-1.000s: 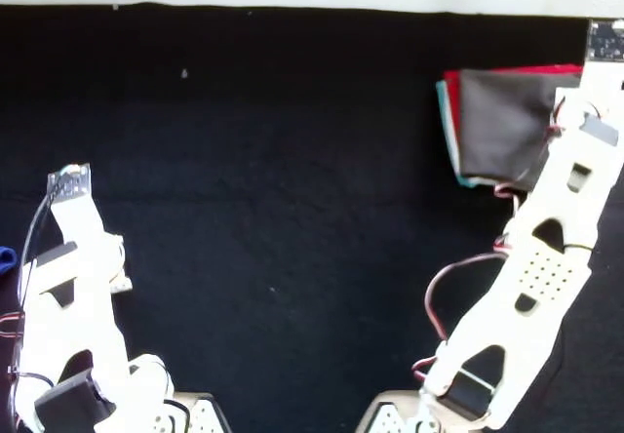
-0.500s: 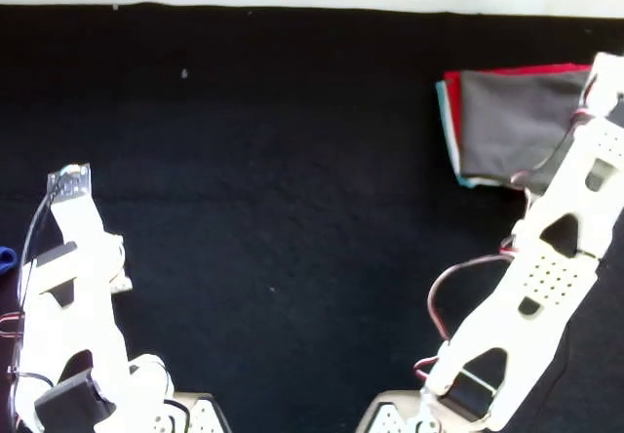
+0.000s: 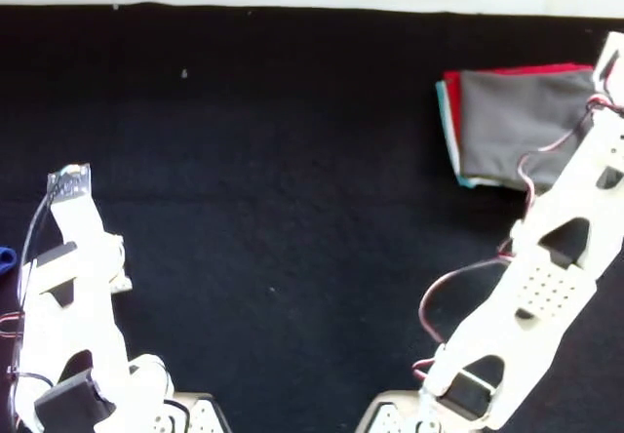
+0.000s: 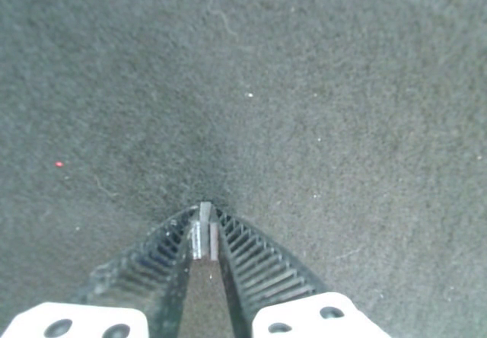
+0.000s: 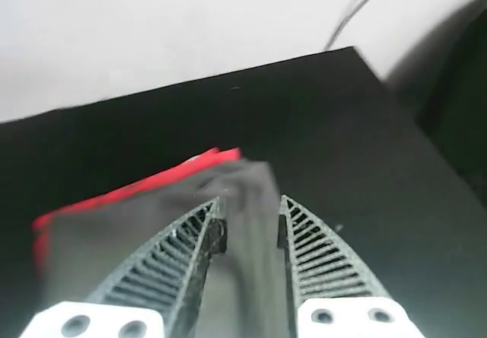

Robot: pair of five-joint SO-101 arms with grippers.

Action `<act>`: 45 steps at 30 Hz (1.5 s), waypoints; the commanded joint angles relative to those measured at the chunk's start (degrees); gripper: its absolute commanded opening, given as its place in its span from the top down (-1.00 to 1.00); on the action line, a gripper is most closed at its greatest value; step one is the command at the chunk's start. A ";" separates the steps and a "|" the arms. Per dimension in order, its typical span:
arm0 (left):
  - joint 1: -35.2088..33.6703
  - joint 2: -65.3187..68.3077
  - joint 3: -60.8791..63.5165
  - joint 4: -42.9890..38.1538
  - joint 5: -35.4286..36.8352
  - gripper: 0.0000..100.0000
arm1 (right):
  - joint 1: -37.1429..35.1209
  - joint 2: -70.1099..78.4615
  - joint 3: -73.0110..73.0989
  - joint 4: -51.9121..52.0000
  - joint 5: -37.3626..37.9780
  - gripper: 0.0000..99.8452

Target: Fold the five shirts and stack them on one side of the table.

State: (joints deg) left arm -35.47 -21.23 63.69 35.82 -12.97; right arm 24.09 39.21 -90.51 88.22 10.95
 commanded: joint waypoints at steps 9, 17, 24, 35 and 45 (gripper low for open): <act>0.57 -0.31 0.04 -1.32 -0.35 0.98 | -8.57 -15.16 -2.95 13.05 -0.35 0.76; 0.57 -0.31 0.04 -1.32 -0.35 0.98 | -11.12 -43.12 33.01 13.05 -0.35 0.76; 0.57 -0.31 0.04 -1.32 -0.35 0.98 | -15.25 -68.00 86.11 5.85 -0.09 0.77; 0.57 -0.31 0.04 -1.23 -0.35 0.98 | -20.09 -90.86 154.33 -37.05 0.09 0.77; 0.57 -0.31 0.04 -1.23 -0.35 0.98 | -20.09 -99.91 183.69 -59.21 0.09 0.77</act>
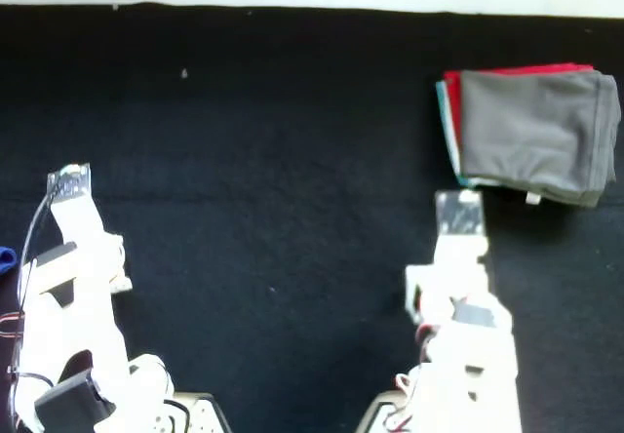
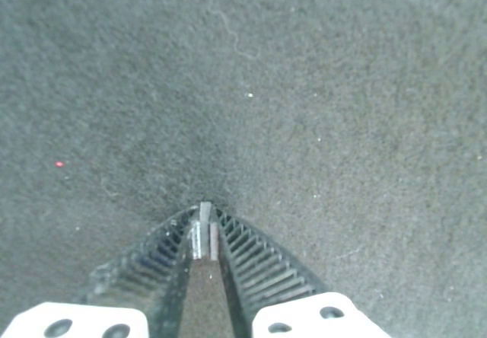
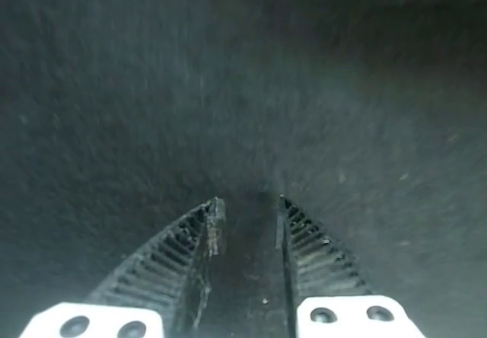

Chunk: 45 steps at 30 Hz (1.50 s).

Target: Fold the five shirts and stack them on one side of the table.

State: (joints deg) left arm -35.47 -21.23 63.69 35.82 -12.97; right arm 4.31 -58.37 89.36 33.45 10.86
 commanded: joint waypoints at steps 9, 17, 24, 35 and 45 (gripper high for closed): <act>-13.58 -3.03 -12.62 11.96 -6.15 0.96 | -0.31 -5.67 5.14 -4.35 0.09 0.77; -34.86 12.09 -41.19 24.26 -16.00 0.55 | -0.31 -5.67 5.14 -4.26 0.09 0.77; -35.38 35.56 -61.14 24.44 -16.26 0.56 | -0.31 -5.67 5.14 -4.26 0.09 0.77; -32.04 50.51 -73.71 24.79 -16.26 0.57 | -0.31 -5.67 5.14 -4.26 0.09 0.77; -23.16 39.43 -83.03 44.04 -9.14 0.98 | -0.31 -5.67 5.14 -4.26 0.09 0.77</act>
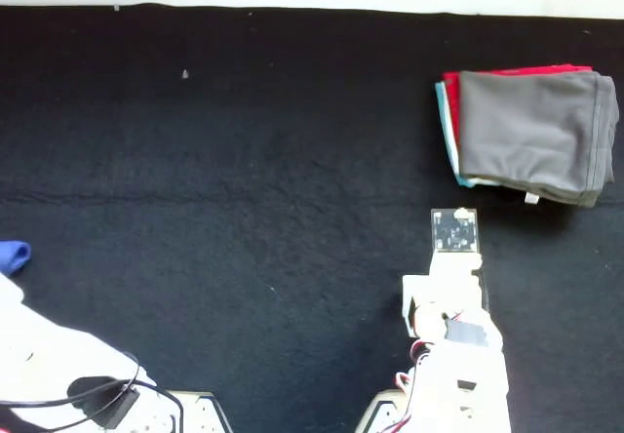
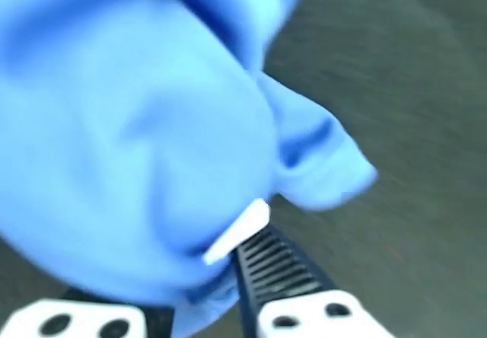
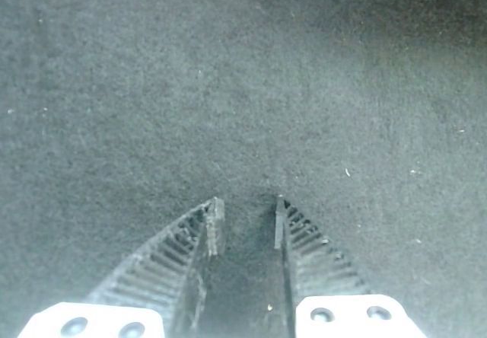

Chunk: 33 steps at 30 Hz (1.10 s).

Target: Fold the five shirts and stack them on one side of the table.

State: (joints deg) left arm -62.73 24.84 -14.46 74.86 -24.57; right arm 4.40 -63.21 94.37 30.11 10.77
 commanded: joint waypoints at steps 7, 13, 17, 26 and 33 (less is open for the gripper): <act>20.26 -18.24 -14.37 18.29 7.30 0.98 | -0.40 -0.84 0.13 -1.01 0.18 0.77; 40.84 -27.65 -18.07 22.15 12.31 0.98 | -0.40 -0.84 0.13 -1.01 0.18 0.77; 54.11 -35.30 -22.73 22.24 14.51 0.98 | -0.40 -0.84 0.13 -1.01 0.18 0.77; 73.89 -45.58 -36.18 22.42 15.65 0.98 | -0.40 -0.84 0.22 -1.01 0.18 0.77; 70.55 -44.09 -13.93 25.67 15.65 0.98 | -0.40 -0.84 0.22 -1.01 0.18 0.77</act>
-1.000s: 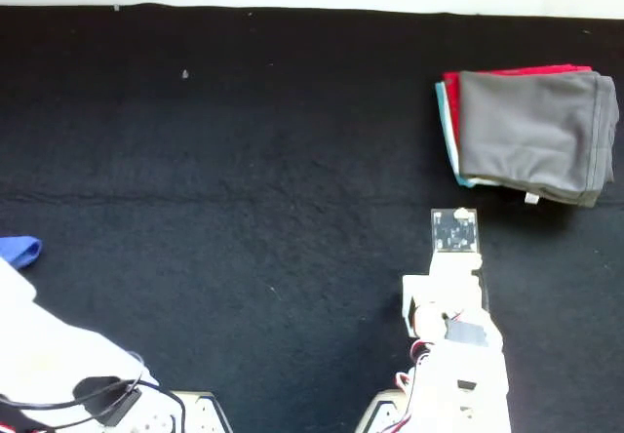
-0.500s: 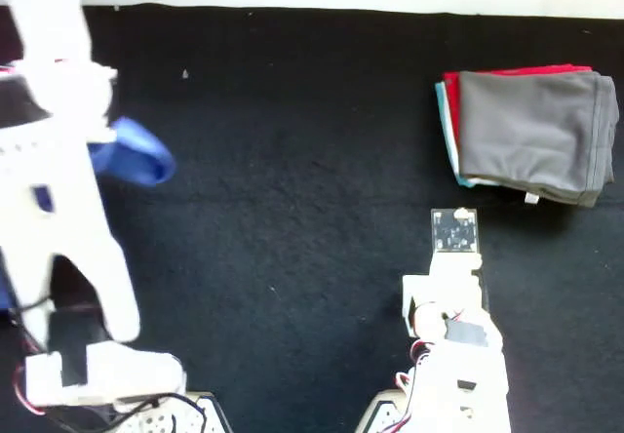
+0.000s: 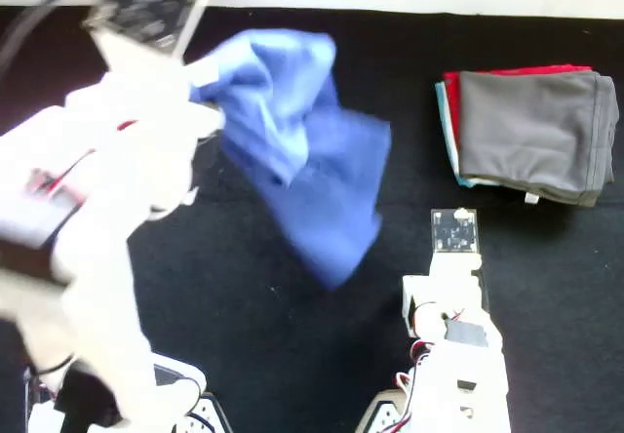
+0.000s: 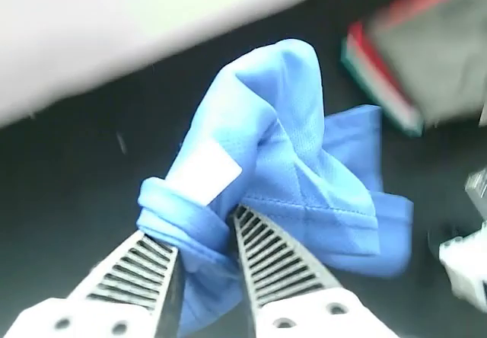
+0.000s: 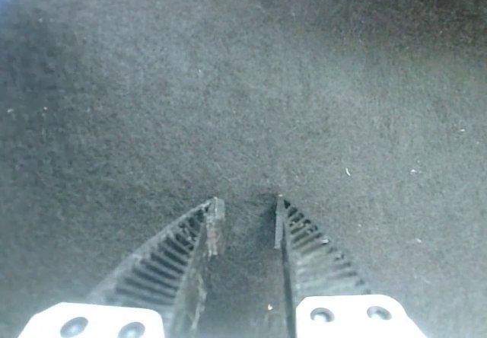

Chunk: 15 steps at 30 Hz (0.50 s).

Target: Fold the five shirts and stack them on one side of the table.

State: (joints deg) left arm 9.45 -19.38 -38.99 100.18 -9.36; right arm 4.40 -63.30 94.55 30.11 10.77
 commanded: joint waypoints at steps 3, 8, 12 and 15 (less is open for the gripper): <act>-4.62 1.36 28.88 -0.26 0.35 0.98 | -0.40 -0.75 0.04 -0.92 0.18 0.77; -13.67 5.05 52.70 -8.62 0.00 0.98 | -0.40 -0.75 0.04 -0.92 0.18 0.77; -24.40 8.13 59.21 -13.89 -1.05 0.85 | -0.40 -0.75 0.04 -0.92 0.18 0.77; -32.31 10.51 59.38 -15.30 -6.68 0.64 | -0.40 -0.75 0.04 -0.92 0.18 0.77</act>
State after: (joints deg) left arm -16.13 -9.54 20.00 86.64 -12.00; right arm 4.40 -63.30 94.55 30.11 10.77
